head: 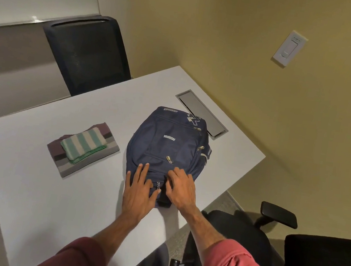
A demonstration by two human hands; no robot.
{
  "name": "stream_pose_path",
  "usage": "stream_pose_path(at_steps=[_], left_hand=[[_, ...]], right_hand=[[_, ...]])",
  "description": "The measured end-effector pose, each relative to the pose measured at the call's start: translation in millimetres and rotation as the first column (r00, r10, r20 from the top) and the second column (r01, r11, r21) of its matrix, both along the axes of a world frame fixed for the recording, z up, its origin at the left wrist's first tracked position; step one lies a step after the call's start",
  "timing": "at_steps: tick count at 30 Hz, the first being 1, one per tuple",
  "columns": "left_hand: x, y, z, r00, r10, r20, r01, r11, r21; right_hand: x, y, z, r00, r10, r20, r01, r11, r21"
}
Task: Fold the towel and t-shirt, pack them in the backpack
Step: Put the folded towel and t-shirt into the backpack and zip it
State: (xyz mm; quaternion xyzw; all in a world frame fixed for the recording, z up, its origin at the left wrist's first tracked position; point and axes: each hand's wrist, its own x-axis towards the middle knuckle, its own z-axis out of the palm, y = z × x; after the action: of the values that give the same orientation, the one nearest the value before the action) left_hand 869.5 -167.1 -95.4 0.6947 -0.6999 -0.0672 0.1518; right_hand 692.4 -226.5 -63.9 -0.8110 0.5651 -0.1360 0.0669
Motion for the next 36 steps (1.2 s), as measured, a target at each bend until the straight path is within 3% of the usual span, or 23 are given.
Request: stream_pose_path(at_steps=[6, 11, 16, 30, 36], left_hand=[[-19, -13, -1, 0.994, 0.094, 0.06, -0.099, 0.992, 0.084], [-28, -8, 0, 0.987, 0.154, 0.041, -0.155, 0.988, 0.023], [-16, -14, 5, 0.979, 0.19, 0.077, -0.194, 0.979, 0.057], [19, -20, 7, 0.905, 0.401, 0.144, -0.415, 0.906, 0.08], [44, -21, 4, 0.861, 0.477, 0.175, -0.504, 0.848, 0.164]], right_hand=[[-3, -15, -9, 0.99, 0.14, -0.03, -0.138, 0.989, 0.05], [-12, -27, -22, 0.979, 0.201, -0.043, -0.199, 0.979, 0.039], [-14, -40, -25, 0.965, 0.26, -0.041, -0.259, 0.965, 0.03], [-26, -52, -11, 0.941, 0.338, 0.024, -0.338, 0.94, 0.035], [-10, -53, -6, 0.944, 0.328, 0.04, -0.329, 0.944, 0.036]])
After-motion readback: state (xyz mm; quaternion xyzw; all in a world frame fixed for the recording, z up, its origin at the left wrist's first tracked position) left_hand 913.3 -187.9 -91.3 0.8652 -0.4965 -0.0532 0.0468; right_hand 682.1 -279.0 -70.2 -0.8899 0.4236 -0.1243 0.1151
